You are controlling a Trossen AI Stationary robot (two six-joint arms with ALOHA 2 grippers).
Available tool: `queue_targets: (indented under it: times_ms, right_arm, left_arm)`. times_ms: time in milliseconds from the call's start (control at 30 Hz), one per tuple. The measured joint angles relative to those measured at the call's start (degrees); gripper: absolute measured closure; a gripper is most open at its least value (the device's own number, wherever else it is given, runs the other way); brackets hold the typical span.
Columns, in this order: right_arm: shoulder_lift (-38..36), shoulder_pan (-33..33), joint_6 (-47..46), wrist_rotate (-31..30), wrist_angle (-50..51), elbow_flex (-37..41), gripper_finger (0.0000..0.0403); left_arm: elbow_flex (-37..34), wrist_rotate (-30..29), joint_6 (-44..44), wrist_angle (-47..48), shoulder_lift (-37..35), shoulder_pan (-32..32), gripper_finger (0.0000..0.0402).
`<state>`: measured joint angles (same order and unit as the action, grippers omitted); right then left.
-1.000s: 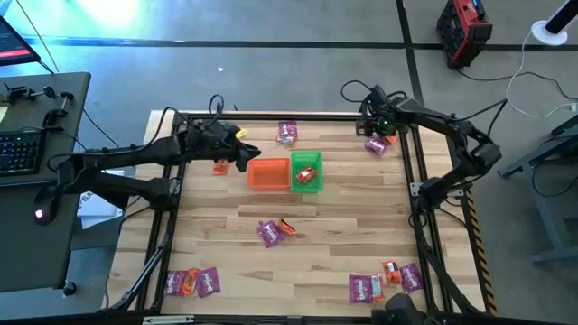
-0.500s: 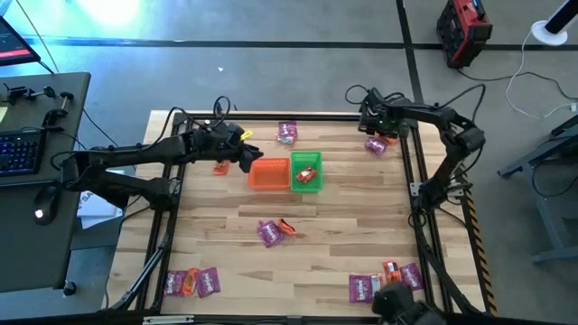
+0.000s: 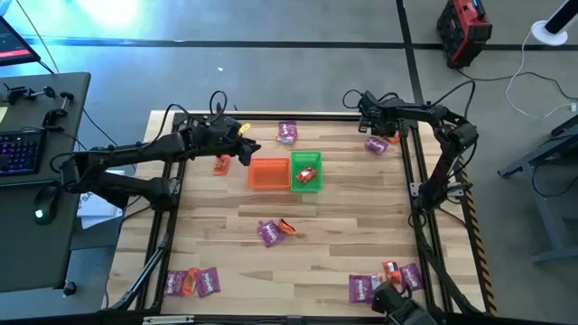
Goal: Sort candy by brand, put in halloween buckets
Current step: Put the orange chocolate into the green bin
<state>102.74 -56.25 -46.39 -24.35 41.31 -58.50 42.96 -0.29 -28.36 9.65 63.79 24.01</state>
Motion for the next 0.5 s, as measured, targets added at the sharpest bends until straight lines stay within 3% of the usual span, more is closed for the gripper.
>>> queue_targets:
  times_ms: [167,333,500]
  right_arm:
    - [0.35,0.54,1.20,0.65,1.45,0.00,0.0397]
    - [-3.15,2.10,3.10,-0.03,3.57,0.00,0.0401]
    - [-12.62,6.86,5.94,-1.49,2.04,0.00,0.0402]
  left_arm:
    - [0.00,0.02,1.10,-0.01,-0.04,0.92,0.0258]
    - [0.00,0.06,3.82,0.00,-0.09,1.74,0.0259]
    - [0.00,1.93,6.53,-0.02,-1.19,3.27,0.0259]
